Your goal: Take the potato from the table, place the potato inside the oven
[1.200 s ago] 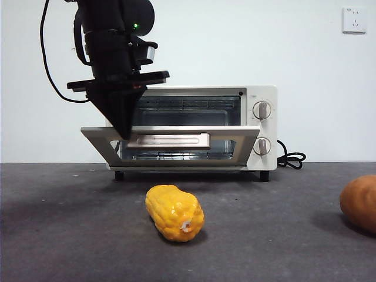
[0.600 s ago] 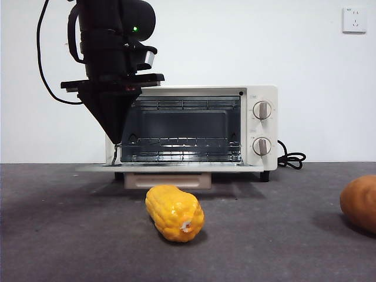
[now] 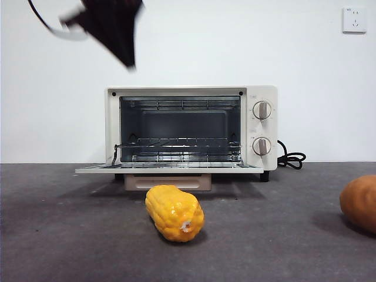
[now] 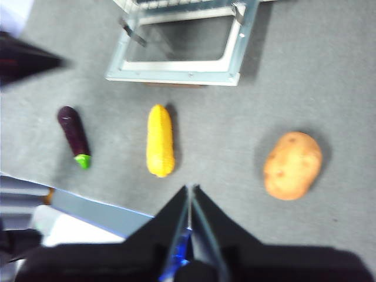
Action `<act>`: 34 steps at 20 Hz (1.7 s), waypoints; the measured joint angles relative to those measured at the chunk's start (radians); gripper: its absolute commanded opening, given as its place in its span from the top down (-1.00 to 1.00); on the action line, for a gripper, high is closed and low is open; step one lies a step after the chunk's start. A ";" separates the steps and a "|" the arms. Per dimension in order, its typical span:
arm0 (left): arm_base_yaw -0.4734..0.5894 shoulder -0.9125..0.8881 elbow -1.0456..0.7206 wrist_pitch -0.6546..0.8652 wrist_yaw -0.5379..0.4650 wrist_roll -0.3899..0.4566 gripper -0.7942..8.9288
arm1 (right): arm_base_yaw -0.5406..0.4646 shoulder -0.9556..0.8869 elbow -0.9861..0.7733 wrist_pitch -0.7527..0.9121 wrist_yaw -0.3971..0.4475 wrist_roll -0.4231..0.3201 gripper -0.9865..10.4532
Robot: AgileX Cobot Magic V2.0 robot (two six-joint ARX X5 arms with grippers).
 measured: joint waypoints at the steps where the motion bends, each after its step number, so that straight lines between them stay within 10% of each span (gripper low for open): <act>1: 0.000 -0.051 0.000 -0.009 0.000 0.003 0.85 | 0.000 0.007 0.000 0.000 0.026 -0.001 0.54; 9: 0.000 -0.483 0.000 -0.027 -0.064 0.003 0.85 | 0.004 0.119 0.000 0.000 0.144 0.011 0.49; 17: 0.000 -0.710 0.000 -0.198 -0.236 -0.024 0.85 | 0.218 0.241 0.000 0.000 0.422 0.105 0.33; 24: 0.000 -0.816 0.000 -0.198 -0.236 -0.040 0.85 | 0.308 0.336 -0.218 0.167 0.475 0.202 0.32; 28: 0.000 -0.821 0.000 -0.198 -0.236 -0.040 0.85 | 0.307 0.340 -0.365 0.333 0.475 0.261 -0.33; 34: 0.000 -0.816 0.000 -0.198 -0.236 -0.040 0.85 | 0.307 0.414 -0.390 0.440 0.471 0.279 -0.32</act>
